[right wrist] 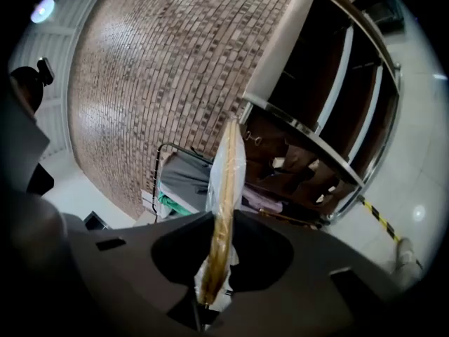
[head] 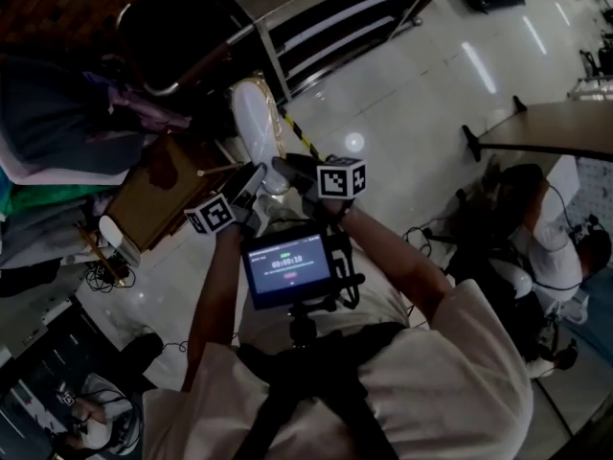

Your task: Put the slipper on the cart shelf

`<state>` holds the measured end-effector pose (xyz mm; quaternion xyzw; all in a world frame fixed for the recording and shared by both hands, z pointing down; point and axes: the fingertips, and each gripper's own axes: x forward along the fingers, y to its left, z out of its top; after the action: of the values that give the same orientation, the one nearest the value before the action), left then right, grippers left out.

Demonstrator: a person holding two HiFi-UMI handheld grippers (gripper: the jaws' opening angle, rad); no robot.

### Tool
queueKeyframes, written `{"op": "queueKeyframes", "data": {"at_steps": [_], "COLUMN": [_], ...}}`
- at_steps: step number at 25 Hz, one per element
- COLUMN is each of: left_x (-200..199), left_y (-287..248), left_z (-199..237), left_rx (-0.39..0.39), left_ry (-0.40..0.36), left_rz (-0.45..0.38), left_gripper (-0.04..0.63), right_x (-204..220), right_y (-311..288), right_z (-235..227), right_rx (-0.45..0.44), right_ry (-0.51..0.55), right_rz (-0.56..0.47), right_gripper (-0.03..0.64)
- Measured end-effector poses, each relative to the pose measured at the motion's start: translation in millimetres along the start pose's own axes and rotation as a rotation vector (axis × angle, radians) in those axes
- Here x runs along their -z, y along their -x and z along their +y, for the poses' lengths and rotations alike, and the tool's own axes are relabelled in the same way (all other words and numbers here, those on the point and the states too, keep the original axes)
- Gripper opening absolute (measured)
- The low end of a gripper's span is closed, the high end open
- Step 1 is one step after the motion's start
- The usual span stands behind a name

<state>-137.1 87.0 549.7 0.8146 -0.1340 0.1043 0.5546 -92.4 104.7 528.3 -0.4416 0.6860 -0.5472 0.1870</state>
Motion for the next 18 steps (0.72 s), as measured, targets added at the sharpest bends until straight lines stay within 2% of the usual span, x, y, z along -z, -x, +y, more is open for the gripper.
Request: {"op": "queueKeyframes", "data": {"at_steps": [5,9,13,18], "left_x": [10,2,-11,-21], "left_y": [-60,-109,-115,-105], "left_z": [-42,-58,-61,-59], "left_rx": [0.016,0.01,-0.047,-0.091], "left_ry": [-0.062,-0.097,-0.15,-0.143], "left_rz": [0.032,0.022,0.003,-0.038], "left_gripper": [0.197,0.202,0.202,0.202], "right_x": [-46,-92,-114,-135], "right_y": [56,85,99,117], "right_z": [-17,-47,-58,-72], "right_rx": [0.009,0.025,0.054,0.079], "right_ry": [0.06,0.057,0.055,0.079], "right_rz": [-0.002,-0.024,-0.036,-0.039], "right_gripper": [0.081,0.08,0.08,0.078]}}
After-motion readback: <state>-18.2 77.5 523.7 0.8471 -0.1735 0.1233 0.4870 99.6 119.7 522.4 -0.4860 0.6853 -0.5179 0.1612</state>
